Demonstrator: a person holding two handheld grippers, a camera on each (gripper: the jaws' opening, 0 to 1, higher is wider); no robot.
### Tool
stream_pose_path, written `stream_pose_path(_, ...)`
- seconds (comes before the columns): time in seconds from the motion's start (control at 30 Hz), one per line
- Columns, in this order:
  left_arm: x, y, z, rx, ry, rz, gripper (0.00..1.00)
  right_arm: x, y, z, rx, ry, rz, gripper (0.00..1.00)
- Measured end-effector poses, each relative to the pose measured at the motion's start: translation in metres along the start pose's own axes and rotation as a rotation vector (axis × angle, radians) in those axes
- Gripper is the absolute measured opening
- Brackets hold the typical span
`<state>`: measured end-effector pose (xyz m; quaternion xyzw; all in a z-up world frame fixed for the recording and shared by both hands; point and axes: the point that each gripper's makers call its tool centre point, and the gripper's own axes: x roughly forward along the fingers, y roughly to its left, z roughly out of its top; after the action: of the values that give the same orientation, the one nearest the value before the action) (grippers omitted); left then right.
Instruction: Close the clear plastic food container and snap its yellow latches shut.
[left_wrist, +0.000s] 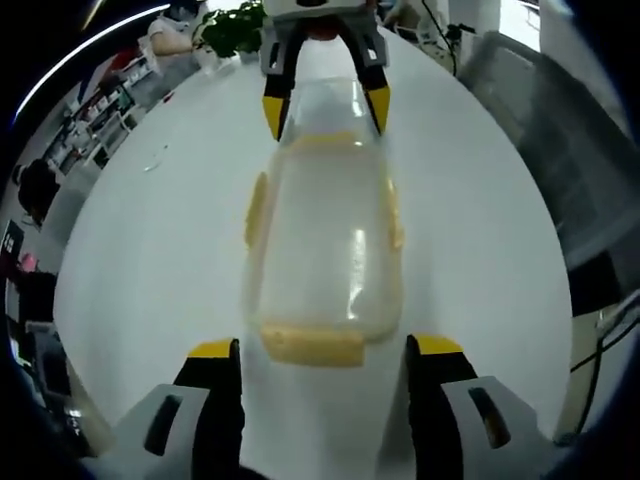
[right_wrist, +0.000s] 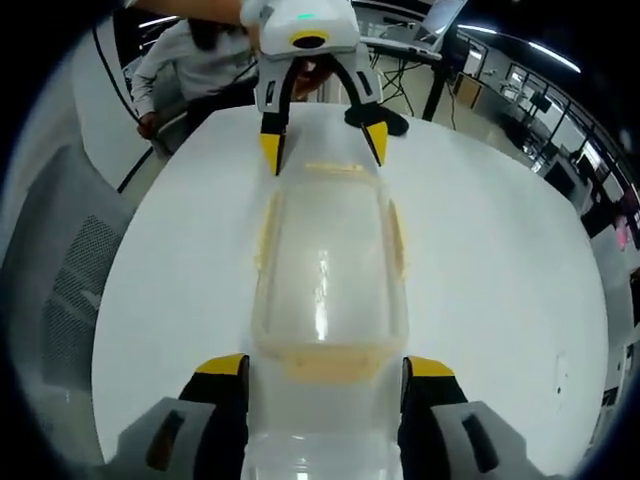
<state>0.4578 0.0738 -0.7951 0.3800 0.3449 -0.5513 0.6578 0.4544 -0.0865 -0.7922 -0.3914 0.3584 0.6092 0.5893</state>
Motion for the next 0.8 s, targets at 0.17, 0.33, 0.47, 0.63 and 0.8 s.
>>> stream_pose_path(0.17,0.0011,-0.0040,-0.0008,-0.025,-0.005,-0.039,0.60,0.0024,-0.0026,-0.0009,0.031,-0.003,0.012,0.59)
stream_pose_path(0.33,0.0015,-0.0081,-0.0003,-0.016,0.003,-0.070,0.55,0.0029,-0.0050,-0.0015,0.029,0.013,0.023,0.55)
stream_pose_path(0.47,0.0022,-0.0074,-0.0010,-0.024,0.000,-0.085,0.55,0.0080,0.0027,-0.0079,0.001,0.048,0.054,0.48)
stream_pose_path(0.63,0.0025,-0.0079,-0.0013,-0.026,-0.004,-0.097,0.55,0.0077,0.0026,-0.0058,-0.003,0.040,0.046,0.48)
stream_pose_path(0.8,0.0025,-0.0085,-0.0007,-0.028,0.001,-0.111,0.51,0.0084,0.0022,-0.0040,-0.012,0.048,0.041,0.44)
